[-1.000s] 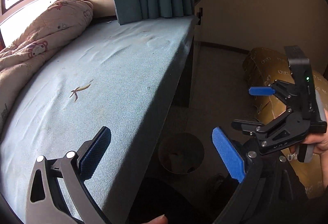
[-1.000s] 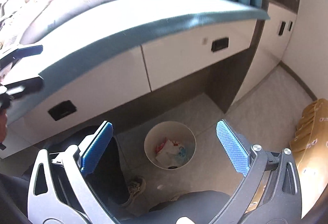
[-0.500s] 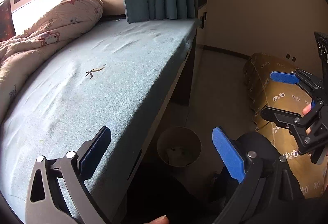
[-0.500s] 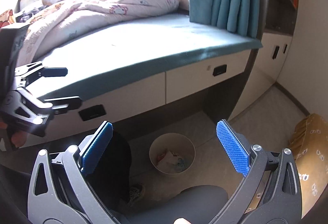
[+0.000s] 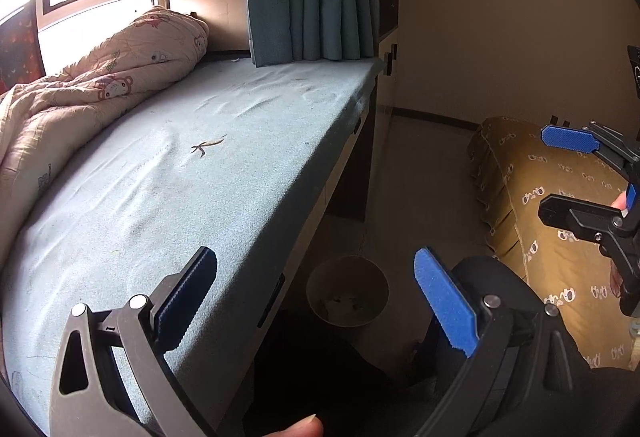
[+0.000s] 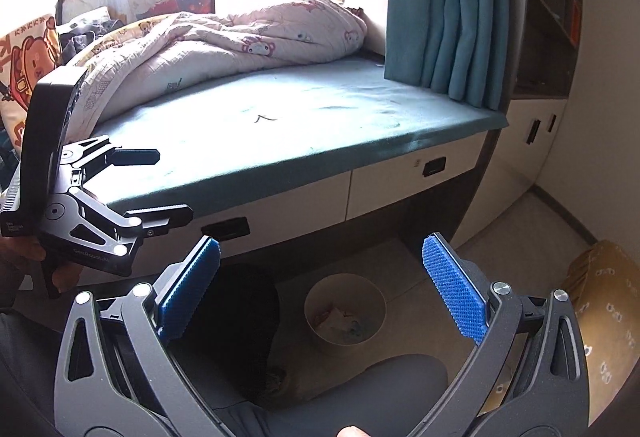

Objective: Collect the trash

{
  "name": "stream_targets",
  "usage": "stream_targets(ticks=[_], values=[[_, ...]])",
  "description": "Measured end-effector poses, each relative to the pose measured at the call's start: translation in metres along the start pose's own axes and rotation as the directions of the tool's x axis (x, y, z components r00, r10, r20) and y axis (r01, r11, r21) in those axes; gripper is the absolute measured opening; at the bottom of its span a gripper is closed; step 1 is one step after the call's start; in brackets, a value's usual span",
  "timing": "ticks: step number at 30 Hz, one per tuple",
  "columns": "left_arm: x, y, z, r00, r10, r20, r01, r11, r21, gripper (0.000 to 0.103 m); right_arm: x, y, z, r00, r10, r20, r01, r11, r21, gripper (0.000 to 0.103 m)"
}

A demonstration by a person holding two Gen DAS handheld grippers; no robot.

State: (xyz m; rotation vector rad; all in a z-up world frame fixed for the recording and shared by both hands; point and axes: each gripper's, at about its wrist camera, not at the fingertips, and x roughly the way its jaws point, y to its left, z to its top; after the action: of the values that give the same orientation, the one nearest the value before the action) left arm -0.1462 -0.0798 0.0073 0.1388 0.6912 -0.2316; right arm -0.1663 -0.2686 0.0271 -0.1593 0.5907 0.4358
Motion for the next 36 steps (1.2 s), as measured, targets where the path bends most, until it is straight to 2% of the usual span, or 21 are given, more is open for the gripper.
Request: stream_targets(ticks=[16,27,36], values=[[-0.0025,-0.0005,-0.0037,1.000,-0.025,-0.002,0.025,1.000,-0.016,0.097,0.0017,0.0037,-0.0015,1.000,-0.005,-0.012,0.005,1.000,0.009,0.098],[-0.0045,-0.0006,-0.0012,1.000,-0.003,0.005,0.003,1.000,0.001,0.097,0.0023,-0.0001,-0.0036,1.000,-0.006,-0.012,0.006,1.000,0.017,0.098],[-0.0042,0.0040,-0.0037,1.000,-0.013,-0.002,0.013,1.000,-0.017,0.097,0.0010,0.0009,-0.0054,1.000,-0.011,-0.011,0.011,1.000,0.021,0.098]])
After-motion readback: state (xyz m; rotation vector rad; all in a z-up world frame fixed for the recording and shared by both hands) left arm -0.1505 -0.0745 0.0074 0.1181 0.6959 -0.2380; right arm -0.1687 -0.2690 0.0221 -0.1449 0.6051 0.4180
